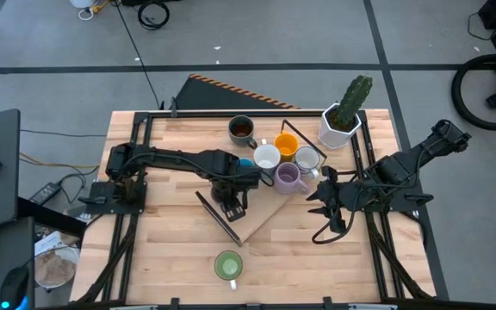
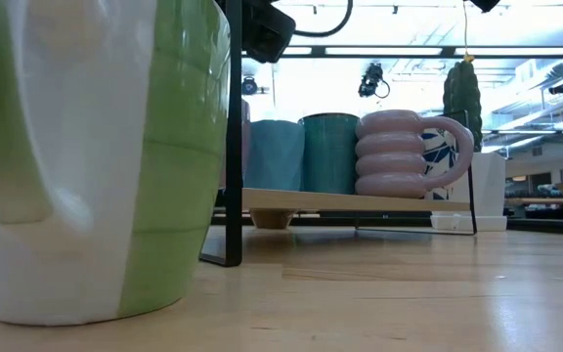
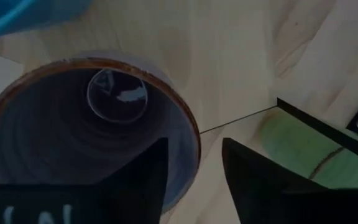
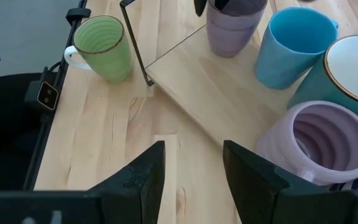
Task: Place coffee mugs
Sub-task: Put the green mug on the shelf
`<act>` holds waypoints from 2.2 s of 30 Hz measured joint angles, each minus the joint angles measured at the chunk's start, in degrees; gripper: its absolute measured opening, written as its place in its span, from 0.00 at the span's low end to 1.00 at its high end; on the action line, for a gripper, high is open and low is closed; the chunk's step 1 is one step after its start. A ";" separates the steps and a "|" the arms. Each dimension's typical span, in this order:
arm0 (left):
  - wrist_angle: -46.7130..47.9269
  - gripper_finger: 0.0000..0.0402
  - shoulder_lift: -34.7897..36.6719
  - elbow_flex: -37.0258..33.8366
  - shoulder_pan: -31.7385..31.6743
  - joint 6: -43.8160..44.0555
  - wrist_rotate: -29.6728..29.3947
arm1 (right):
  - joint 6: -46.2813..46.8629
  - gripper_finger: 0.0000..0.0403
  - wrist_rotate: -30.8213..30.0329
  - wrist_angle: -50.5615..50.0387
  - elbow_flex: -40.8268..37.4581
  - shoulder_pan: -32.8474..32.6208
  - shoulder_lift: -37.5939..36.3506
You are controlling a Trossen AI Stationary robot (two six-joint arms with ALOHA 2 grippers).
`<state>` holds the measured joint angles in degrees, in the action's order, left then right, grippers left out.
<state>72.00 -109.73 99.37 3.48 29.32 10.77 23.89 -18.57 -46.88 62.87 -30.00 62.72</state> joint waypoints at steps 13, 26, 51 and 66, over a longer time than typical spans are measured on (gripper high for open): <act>8.06 0.43 3.63 12.46 3.73 -7.91 -18.30 | 0.07 0.42 -0.03 0.41 -0.02 0.00 0.00; -13.10 0.43 24.04 -13.82 3.55 -15.24 -15.41 | 1.65 0.42 -0.46 1.41 -0.02 -0.04 0.00; -57.34 0.43 63.68 -56.44 5.38 -26.08 -13.44 | 3.27 0.39 -3.05 16.87 0.80 -0.75 8.03; -69.16 0.43 75.17 -71.93 6.77 -21.71 -8.91 | 5.89 0.39 -8.00 16.08 20.22 -7.66 28.08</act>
<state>2.83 -34.56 27.44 10.25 7.61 1.85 29.78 -26.57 -30.79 83.09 -37.65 90.80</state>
